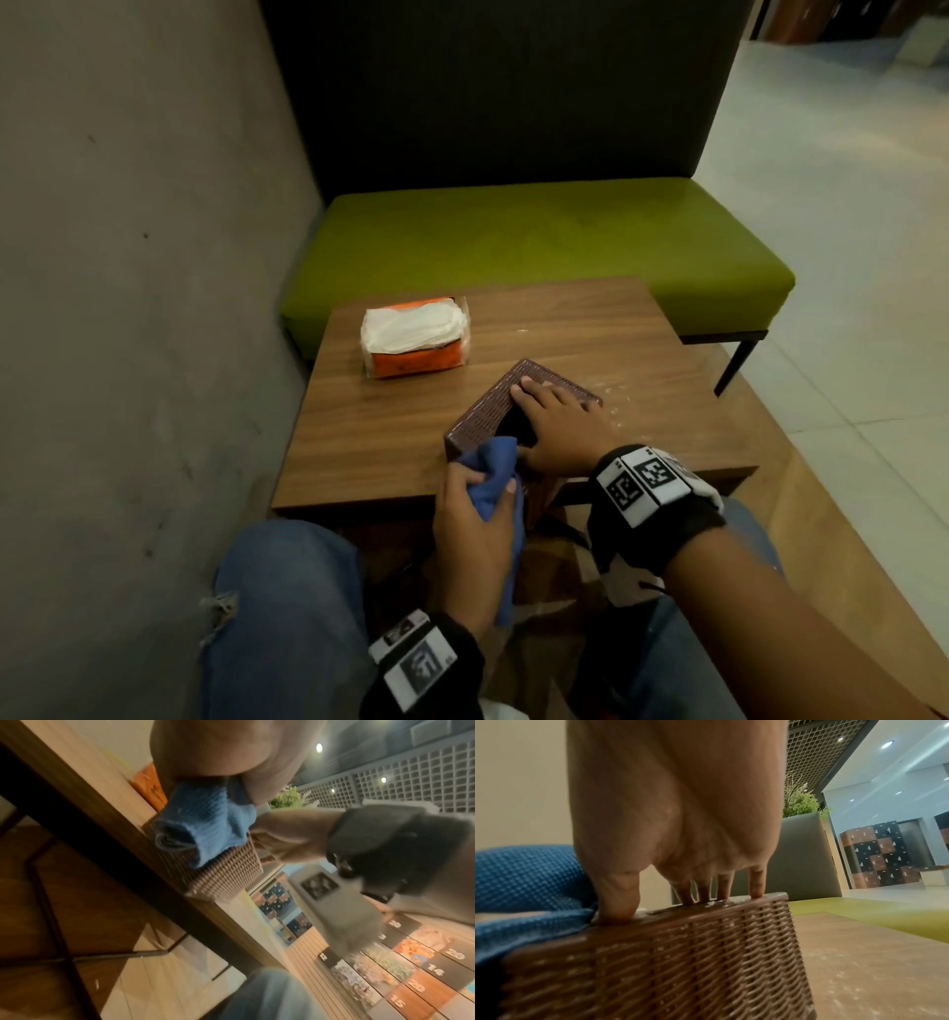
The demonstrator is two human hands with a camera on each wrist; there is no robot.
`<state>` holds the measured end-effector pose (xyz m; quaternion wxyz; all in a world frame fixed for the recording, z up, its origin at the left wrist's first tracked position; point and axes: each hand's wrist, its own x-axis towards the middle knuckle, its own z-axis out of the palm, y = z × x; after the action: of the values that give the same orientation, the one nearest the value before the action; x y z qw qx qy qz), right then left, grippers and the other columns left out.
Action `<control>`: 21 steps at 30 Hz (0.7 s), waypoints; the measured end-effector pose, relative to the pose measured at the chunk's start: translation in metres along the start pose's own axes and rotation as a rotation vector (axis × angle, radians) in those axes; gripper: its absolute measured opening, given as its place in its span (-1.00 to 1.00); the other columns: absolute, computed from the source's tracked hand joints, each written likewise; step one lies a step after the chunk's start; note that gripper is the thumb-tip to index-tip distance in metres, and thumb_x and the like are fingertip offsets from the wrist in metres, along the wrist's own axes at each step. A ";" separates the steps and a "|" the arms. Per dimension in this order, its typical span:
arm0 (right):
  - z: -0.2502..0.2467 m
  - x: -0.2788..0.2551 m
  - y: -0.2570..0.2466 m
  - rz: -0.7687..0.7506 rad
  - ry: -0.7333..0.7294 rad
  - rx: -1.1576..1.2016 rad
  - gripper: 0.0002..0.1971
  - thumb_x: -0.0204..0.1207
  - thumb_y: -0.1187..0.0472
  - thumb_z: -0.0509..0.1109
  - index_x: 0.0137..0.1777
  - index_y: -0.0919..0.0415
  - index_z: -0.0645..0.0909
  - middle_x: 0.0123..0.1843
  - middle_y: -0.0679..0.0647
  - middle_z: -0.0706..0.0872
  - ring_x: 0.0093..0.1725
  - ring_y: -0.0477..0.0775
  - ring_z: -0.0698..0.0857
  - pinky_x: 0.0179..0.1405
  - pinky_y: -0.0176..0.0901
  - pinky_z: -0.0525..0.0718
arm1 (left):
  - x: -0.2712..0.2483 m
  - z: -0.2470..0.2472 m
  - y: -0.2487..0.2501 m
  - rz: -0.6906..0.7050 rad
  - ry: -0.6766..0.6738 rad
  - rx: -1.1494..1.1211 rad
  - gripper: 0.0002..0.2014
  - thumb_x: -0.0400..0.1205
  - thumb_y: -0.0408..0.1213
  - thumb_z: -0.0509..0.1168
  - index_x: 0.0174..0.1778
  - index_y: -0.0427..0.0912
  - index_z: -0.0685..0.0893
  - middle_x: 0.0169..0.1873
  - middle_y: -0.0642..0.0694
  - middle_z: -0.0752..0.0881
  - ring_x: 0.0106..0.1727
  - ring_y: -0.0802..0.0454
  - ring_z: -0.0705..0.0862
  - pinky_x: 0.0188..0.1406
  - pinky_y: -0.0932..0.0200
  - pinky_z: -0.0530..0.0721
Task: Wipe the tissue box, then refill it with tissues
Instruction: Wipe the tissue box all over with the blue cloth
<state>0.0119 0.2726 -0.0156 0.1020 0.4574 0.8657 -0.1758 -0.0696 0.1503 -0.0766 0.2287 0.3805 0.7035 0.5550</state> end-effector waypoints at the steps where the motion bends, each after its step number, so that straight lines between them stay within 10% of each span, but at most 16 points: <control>1: 0.001 -0.001 0.000 -0.006 0.002 0.002 -0.19 0.61 -0.17 0.23 0.72 0.02 -0.12 0.75 -0.08 -0.16 0.71 0.03 -0.10 0.60 0.21 0.05 | 0.006 -0.003 -0.001 -0.006 -0.012 0.022 -0.77 0.53 -0.28 0.43 -0.20 -0.12 0.45 -0.27 -0.07 0.61 -0.26 0.16 0.59 -0.33 0.49 0.50; 12: -0.011 0.002 0.014 -0.052 -0.067 0.077 -0.12 0.53 -0.15 0.38 0.71 -0.04 -0.06 0.75 -0.07 -0.17 0.72 0.07 -0.18 0.60 0.35 -0.12 | 0.068 -0.034 0.003 -0.101 -0.166 0.212 -0.71 0.58 -0.32 0.36 -0.31 -0.12 0.33 -0.43 -0.05 0.44 -0.37 0.05 0.45 -0.42 0.26 0.39; 17: 0.021 -0.014 -0.001 0.162 0.373 0.167 -0.23 0.63 -0.09 0.26 0.70 0.15 -0.01 0.74 0.11 -0.04 0.71 0.20 -0.03 0.62 0.33 0.05 | 0.042 -0.029 0.006 -0.058 -0.212 0.252 -0.72 0.54 -0.30 0.38 -0.32 -0.06 0.37 -0.44 0.01 0.49 -0.39 0.12 0.50 -0.42 0.29 0.43; 21: 0.056 -0.027 -0.012 0.082 0.353 0.517 -0.20 0.66 -0.02 0.23 0.70 0.19 -0.17 0.74 0.08 -0.20 0.71 0.09 -0.21 0.68 0.11 -0.07 | 0.032 -0.017 0.003 0.025 -0.182 0.240 -0.66 0.49 -0.32 0.36 -0.40 0.07 0.33 -0.44 0.08 0.49 -0.33 -0.03 0.57 -0.36 0.19 0.47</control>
<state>0.0175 0.2238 -0.0549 -0.1625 0.5261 0.7775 -0.3038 -0.1008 0.1651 -0.0656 0.2375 0.4625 0.7363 0.4330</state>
